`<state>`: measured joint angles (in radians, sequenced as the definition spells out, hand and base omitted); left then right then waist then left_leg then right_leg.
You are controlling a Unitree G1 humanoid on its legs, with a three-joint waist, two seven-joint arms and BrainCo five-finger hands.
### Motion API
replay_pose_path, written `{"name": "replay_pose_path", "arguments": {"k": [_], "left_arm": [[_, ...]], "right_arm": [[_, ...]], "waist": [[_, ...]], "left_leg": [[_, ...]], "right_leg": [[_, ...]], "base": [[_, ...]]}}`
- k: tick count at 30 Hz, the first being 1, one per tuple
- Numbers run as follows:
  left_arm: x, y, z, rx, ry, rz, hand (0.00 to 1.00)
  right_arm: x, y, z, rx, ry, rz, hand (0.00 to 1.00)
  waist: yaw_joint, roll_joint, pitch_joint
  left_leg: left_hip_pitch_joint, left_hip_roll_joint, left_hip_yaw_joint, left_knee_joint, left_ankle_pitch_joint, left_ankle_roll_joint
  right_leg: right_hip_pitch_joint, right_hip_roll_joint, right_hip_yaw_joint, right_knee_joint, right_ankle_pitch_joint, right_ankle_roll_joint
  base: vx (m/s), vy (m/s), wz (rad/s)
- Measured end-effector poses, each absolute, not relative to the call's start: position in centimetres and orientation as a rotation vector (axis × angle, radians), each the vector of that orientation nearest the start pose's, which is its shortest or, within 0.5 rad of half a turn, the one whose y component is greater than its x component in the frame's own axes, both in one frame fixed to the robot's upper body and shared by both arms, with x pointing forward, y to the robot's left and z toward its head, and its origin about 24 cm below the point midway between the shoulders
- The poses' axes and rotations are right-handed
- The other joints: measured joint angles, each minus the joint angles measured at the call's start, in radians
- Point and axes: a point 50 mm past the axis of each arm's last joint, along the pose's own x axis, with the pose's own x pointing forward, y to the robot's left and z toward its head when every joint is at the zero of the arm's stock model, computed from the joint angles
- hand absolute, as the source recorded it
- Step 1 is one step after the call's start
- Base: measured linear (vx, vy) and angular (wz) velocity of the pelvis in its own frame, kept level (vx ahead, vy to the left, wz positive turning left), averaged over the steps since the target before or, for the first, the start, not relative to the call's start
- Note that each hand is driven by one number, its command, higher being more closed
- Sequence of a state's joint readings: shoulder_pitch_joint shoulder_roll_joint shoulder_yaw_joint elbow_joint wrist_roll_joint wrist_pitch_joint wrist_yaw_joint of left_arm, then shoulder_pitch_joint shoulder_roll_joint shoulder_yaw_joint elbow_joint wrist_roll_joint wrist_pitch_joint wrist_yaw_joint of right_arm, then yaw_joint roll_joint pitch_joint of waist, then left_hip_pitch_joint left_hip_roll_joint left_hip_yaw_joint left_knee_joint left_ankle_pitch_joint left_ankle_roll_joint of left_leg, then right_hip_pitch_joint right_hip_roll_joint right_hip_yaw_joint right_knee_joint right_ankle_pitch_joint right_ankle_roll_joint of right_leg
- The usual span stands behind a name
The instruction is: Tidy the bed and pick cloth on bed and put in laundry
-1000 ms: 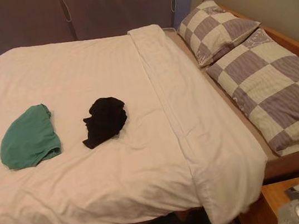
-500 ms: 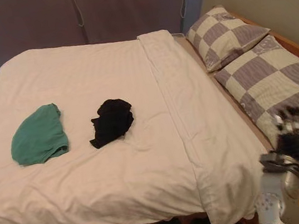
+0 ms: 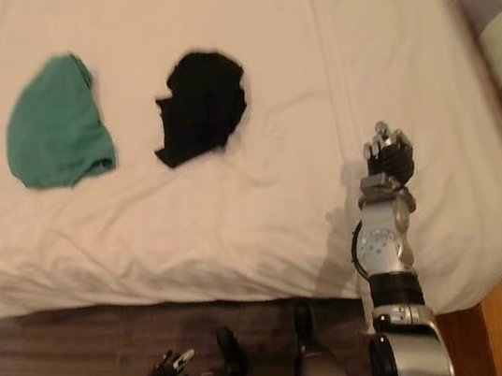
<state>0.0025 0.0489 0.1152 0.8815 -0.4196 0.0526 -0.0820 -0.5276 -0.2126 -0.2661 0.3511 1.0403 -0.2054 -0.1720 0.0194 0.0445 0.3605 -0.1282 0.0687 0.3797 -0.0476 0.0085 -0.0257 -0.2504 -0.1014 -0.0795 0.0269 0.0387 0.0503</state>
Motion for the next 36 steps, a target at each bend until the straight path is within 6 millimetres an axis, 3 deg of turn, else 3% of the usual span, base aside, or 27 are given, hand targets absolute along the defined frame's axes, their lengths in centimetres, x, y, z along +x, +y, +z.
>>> {"name": "replay_pose_path", "arguments": {"k": [3, 9, 13, 16, 24, 29, 30, 31, 34, 35, 36], "left_arm": [[17.7, 16.7, -12.8, -0.438, 0.829, 0.165, 0.0], [21.2, 13.2, -10.8, -0.528, 0.728, 0.049, 0.0], [21.6, 12.4, -10.5, -0.556, 0.71, 0.027, 0.0], [21.7, 12.4, -10.4, -0.564, 0.704, 0.016, 0.0], [21.5, 12.4, -10.4, -0.576, 0.676, 0.028, 0.0], [21.4, 12.6, -10.5, -0.577, 0.669, 0.036, 0.0], [21.4, 12.5, -10.5, -0.579, 0.67, 0.036, 0.0], [21.4, 12.6, -10.5, -0.578, 0.676, 0.037, 0.0], [21.0, 12.3, -10.9, -0.583, 0.698, 0.037, 0.0], [20.6, 12.5, -11.2, -0.585, 0.72, 0.053, 0.0], [20.5, 12.7, -11.3, -0.592, 0.721, 0.066, 0.0]], "right_arm": [[33.7, -24.4, 13.9, 0.989, -0.431, -0.341, 1.0], [32.1, -25.3, 17.5, 1.094, -0.735, -0.308, 1.0], [31.2, -25.3, 17.5, 1.15, -0.863, -0.272, 1.0], [30.3, -25.1, 16.2, 1.155, -0.916, -0.261, 1.0], [28.0, -25.4, 11.4, 1.178, -0.954, -0.24, 1.0], [26.5, -25.8, 6.7, 1.221, -0.836, -0.359, 1.0], [26.0, -26.1, 5.5, 1.236, -0.805, -0.406, 1.0], [25.3, -26.4, 3.0, 1.269, -0.716, -0.511, 1.0], [22.3, -26.7, -2.8, 1.328, -0.493, -0.772, 1.0], [20.3, -25.8, -5.3, 1.364, -0.4, -0.887, 1.0], [19.3, -25.2, -6.3, 1.374, -0.364, -0.928, 1.0]], "waist": [[0.003, 0.022, 0.029], [-0.004, 0.055, 0.092], [-0.004, 0.065, 0.106], [-0.004, 0.068, 0.115], [-0.015, 0.06, 0.117], [-0.038, 0.021, 0.114], [-0.039, 0.013, 0.11], [-0.038, 0.004, 0.106], [-0.037, 0.005, 0.107], [-0.042, 0.006, 0.106], [-0.046, 0.006, 0.105]], "left_leg": [[-0.063, -0.004, 0.025, 0.009, 0.001, 0.002], [-0.142, -0.001, 0.056, 0.032, 0.002, 0.003], [-0.166, 0.0, 0.075, 0.032, 0.007, 0.003], [-0.168, -0.004, 0.081, 0.032, 0.007, 0.002], [-0.138, -0.011, 0.111, 0.032, 0.004, -0.002], [-0.094, -0.003, 0.146, 0.032, -0.009, -0.005], [-0.09, 0.0, 0.15, 0.032, -0.013, -0.002], [-0.084, 0.003, 0.156, 0.031, -0.015, -0.003], [-0.063, 0.008, 0.166, 0.03, -0.021, -0.006], [-0.048, 0.013, 0.177, 0.031, -0.025, -0.011], [-0.036, 0.017, 0.186, 0.031, -0.027, -0.014]], "right_leg": [[-0.086, -0.006, 0.017, 0.031, 0.0, 0.0], [-0.196, -0.006, 0.044, 0.082, -0.003, -0.003], [-0.237, -0.004, 0.06, 0.104, -0.008, -0.006], [-0.25, -0.006, 0.067, 0.121, -0.016, -0.005], [-0.236, -0.008, 0.098, 0.129, -0.024, -0.001], [-0.194, 0.007, 0.121, 0.105, -0.018, 0.001], [-0.191, 0.011, 0.121, 0.101, -0.016, 0.0], [-0.184, 0.015, 0.123, 0.093, -0.012, 0.0], [-0.167, 0.022, 0.13, 0.088, -0.012, 0.0], [-0.152, 0.027, 0.135, 0.083, -0.012, -0.001], [-0.142, 0.031, 0.136, 0.082, -0.012, -0.001]], "base": [[-0.03, 0.01, -0.14], [-0.03, -0.015, -0.12], [-0.01, -0.017, -0.07], [0.0, 0.0, -0.02], [0.0, 0.008, -0.08], [0.0, -0.002, -0.19], [0.0, 0.0, -0.15], [0.02, -0.003, -0.15], [0.04, -0.006, -0.16], [0.05, -0.012, -0.22], [0.05, -0.014, -0.21]]}}
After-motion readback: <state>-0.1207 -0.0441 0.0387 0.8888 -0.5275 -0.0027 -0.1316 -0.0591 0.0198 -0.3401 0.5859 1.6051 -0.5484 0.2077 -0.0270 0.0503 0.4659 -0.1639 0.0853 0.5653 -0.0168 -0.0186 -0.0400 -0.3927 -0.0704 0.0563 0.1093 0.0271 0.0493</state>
